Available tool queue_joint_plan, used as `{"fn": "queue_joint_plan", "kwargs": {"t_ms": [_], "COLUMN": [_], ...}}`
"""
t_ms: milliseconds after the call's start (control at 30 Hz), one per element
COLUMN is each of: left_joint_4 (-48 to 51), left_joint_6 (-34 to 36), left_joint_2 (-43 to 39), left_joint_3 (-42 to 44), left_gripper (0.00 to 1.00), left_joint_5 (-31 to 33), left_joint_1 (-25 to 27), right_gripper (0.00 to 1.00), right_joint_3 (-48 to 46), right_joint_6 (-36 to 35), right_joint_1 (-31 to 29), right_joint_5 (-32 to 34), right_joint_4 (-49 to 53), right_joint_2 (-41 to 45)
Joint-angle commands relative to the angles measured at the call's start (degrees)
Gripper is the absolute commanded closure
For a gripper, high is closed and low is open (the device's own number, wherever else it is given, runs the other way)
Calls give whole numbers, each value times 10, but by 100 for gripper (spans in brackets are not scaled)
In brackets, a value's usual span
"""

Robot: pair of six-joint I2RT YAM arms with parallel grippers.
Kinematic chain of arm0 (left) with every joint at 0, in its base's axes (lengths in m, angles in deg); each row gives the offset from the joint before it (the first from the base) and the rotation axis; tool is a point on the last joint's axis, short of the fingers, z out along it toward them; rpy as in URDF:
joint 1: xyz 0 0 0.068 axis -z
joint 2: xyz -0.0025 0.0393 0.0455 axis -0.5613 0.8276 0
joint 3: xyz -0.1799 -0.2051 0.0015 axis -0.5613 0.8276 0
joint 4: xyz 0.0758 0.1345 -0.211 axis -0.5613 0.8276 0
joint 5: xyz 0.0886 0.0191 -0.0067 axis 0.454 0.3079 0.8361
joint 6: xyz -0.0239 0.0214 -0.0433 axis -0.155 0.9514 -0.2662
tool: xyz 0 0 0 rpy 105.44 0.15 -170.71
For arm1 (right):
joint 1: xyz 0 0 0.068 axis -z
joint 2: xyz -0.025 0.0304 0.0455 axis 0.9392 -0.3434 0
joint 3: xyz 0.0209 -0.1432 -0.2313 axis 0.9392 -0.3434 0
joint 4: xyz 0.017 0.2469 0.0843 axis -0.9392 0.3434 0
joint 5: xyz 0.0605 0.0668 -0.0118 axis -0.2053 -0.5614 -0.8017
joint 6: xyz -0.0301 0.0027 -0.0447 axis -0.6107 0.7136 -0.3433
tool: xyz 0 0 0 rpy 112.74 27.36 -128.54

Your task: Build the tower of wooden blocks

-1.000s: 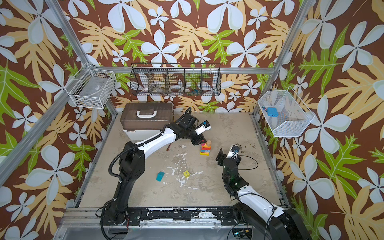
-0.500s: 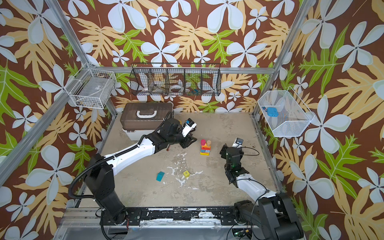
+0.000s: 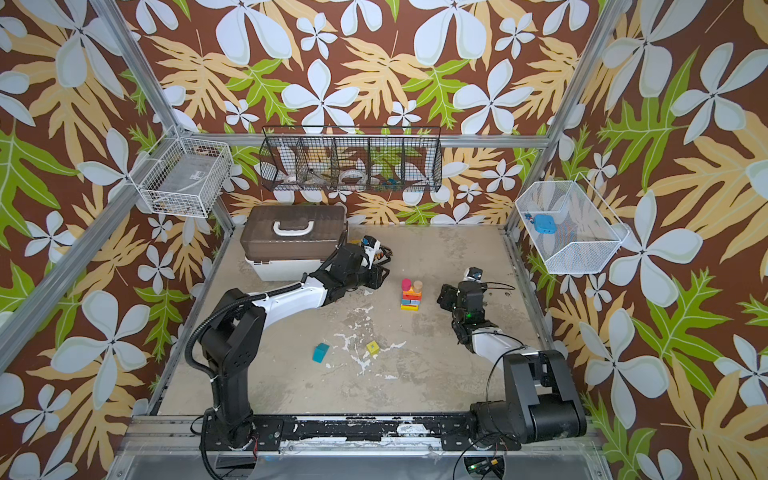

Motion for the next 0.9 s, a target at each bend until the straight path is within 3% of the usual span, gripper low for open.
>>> {"fn": "queue_joint_plan", "kwargs": {"t_ms": [0, 200, 867], "left_joint_4": [-7, 9, 9], "left_joint_6": [-28, -30, -29], "left_joint_2": [21, 64, 69], "left_joint_3": [-18, -57, -57], "left_gripper": [57, 57, 56], "left_joint_5": [-8, -33, -69], "left_joint_1": [0, 9, 26], "right_gripper": [28, 29, 31], "right_joint_3": [9, 32, 43], "right_joint_6": [-9, -28, -32], "right_joint_1": [-8, -46, -50], "right_joint_5": [-8, 44, 46], "right_joint_4": [-6, 18, 27], "right_joint_2": [-7, -23, -35]}}
